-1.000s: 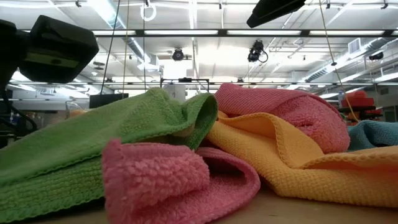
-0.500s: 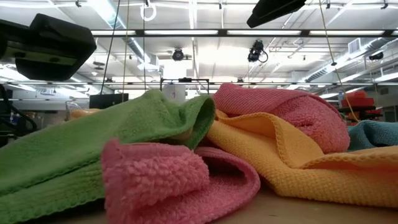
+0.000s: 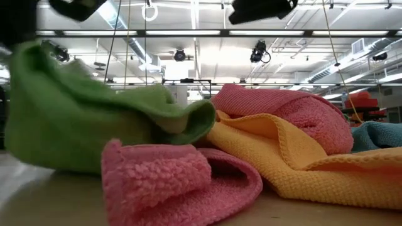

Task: Fold microfiber towels
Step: Fold the left green microfiber towel

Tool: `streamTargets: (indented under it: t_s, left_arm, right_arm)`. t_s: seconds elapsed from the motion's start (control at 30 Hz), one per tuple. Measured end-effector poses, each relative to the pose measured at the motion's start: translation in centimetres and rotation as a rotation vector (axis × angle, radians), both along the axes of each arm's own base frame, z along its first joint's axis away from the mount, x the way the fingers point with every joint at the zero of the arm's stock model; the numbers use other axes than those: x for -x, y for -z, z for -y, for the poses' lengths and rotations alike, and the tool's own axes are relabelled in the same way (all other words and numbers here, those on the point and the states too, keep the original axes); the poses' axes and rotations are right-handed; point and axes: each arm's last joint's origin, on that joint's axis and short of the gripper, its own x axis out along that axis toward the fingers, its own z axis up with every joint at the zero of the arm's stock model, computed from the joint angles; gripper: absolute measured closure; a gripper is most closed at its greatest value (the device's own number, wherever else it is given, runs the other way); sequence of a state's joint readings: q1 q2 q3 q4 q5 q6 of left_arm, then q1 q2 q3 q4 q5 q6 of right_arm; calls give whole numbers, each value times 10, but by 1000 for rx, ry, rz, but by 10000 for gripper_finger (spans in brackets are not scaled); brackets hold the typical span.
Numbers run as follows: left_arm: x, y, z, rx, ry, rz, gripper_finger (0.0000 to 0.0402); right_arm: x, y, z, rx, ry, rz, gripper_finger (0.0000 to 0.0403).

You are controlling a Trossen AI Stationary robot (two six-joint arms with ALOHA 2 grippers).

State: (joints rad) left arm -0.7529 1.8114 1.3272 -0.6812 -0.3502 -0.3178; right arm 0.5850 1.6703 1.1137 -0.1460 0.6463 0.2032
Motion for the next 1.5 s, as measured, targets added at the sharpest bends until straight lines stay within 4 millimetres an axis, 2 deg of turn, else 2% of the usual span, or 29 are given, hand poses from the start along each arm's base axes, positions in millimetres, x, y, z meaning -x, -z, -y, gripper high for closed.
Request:
streamTargets:
  t_s: [0.27,0.47,0.7,0.93,1.23,1.5]
  left_arm:
    - [4,-31,-26,-22,-76,46,395]
    - [5,-55,-40,-28,-116,145,397]
    - [7,-73,-59,-17,-190,197,397]
    - [4,-86,-78,-8,-251,238,395]
    - [12,-113,-100,40,-314,329,396]
    - [15,-127,-107,57,-340,417,394]
  right_arm:
    - [-4,20,-2,-12,-29,58,199]
    - [-20,42,-15,70,-90,7,199]
    - [-30,46,-34,208,-169,0,199]
    - [-25,49,-45,315,-92,17,199]
    - [-25,64,-44,399,6,3,199]
    - [-35,67,-30,418,126,32,199]
